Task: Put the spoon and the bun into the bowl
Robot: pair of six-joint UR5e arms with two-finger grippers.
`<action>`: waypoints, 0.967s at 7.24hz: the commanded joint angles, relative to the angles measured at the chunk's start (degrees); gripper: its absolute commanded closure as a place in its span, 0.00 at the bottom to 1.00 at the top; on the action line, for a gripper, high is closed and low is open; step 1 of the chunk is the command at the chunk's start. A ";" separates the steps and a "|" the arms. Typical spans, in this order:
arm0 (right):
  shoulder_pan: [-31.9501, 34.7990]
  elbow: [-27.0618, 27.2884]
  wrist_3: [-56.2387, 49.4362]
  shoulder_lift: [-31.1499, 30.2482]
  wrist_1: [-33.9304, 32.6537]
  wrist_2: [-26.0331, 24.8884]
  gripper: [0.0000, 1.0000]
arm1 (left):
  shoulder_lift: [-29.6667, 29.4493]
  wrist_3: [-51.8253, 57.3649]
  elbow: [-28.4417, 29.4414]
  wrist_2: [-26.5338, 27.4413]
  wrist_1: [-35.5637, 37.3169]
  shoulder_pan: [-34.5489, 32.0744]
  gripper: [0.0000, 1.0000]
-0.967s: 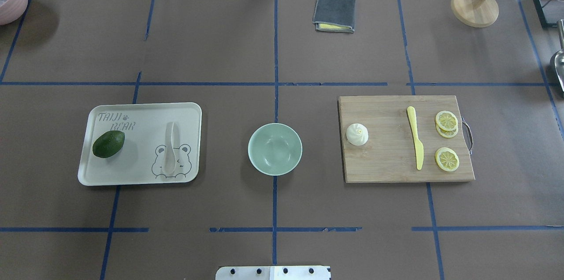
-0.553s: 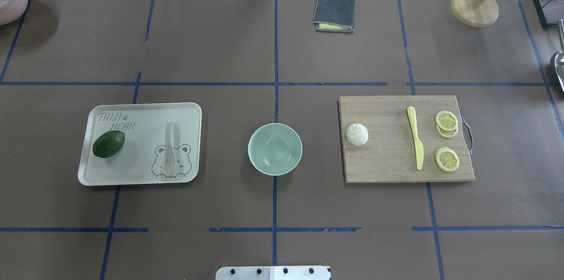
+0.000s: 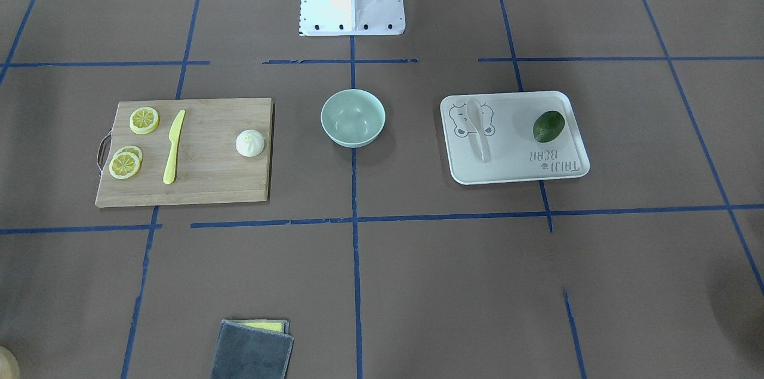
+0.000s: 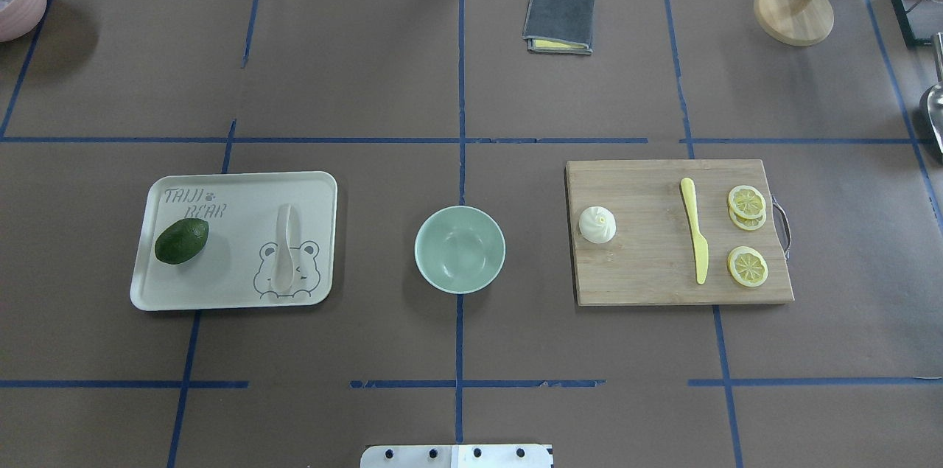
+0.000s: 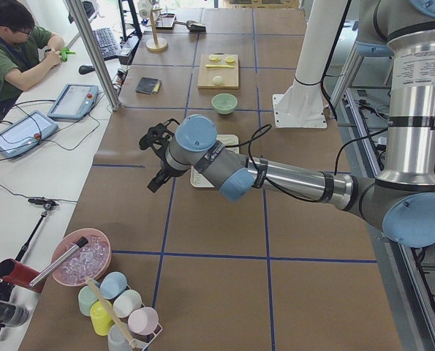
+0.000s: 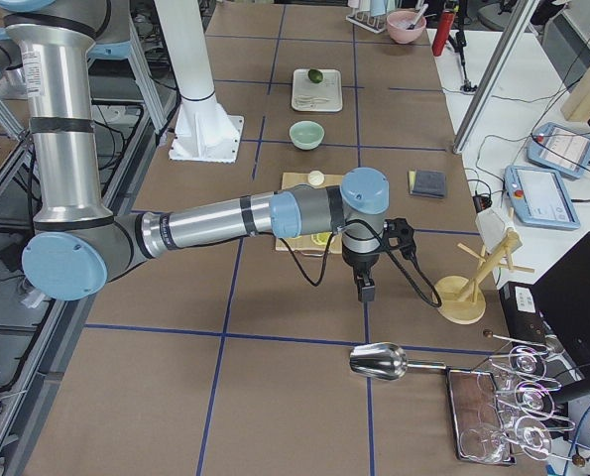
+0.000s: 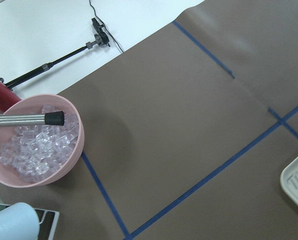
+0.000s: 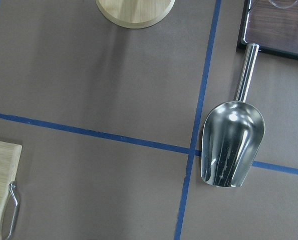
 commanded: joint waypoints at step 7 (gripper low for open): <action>-0.01 0.25 0.23 -0.98 0.88 3.68 0.00 | -4.76 -41.07 -6.46 30.09 -0.65 38.31 0.00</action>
